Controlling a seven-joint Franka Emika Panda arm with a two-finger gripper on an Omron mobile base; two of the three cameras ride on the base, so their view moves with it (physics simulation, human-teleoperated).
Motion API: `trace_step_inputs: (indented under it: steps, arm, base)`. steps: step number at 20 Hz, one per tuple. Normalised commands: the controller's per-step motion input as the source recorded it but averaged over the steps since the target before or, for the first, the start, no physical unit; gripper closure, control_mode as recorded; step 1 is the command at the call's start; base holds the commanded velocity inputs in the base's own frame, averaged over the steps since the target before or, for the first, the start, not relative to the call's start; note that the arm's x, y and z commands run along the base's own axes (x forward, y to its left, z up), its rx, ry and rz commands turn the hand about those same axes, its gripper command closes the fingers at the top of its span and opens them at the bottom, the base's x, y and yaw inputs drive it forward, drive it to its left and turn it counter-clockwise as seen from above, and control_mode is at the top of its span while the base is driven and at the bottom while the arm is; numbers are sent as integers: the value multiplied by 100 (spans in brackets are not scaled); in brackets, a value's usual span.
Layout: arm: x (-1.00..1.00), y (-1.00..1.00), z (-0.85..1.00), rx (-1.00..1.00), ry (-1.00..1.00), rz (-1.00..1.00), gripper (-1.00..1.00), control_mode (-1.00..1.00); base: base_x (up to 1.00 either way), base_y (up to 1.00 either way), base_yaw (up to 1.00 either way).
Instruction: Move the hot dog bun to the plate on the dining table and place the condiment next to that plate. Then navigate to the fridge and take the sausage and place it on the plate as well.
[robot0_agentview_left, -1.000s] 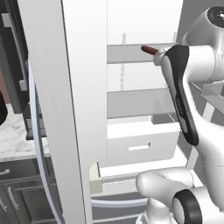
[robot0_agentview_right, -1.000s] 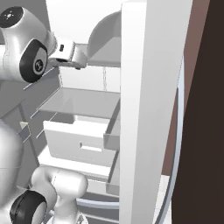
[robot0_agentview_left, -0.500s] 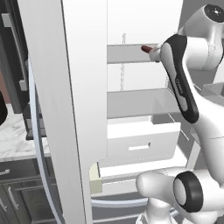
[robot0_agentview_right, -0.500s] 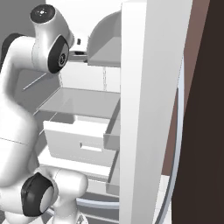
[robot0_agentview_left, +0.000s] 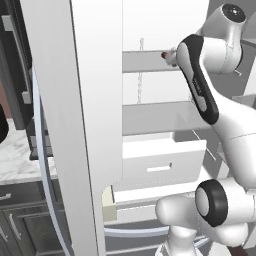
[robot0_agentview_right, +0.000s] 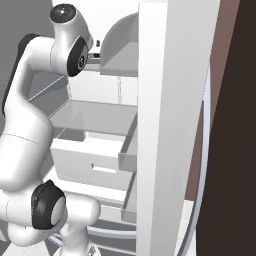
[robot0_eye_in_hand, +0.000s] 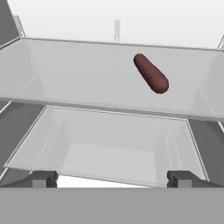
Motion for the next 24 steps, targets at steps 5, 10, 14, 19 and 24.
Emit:
trace_step_inputs:
  steps: [5,10,14,19,24]
  arm:
    - [45,-4,0,0,1,0,-100,-100]
    - [21,-19,0,0,0,0,-100,-100]
    - [20,-17,0,0,0,0,-100,-100]
    - [30,-13,-1,0,0,0,-100,-100]
    - [30,-14,-5,0,0,0,-100,-100]
  base:
    - [0,0,0]
    - [0,0,0]
    - [0,0,0]
    - [0,0,0]
    - [0,0,0]
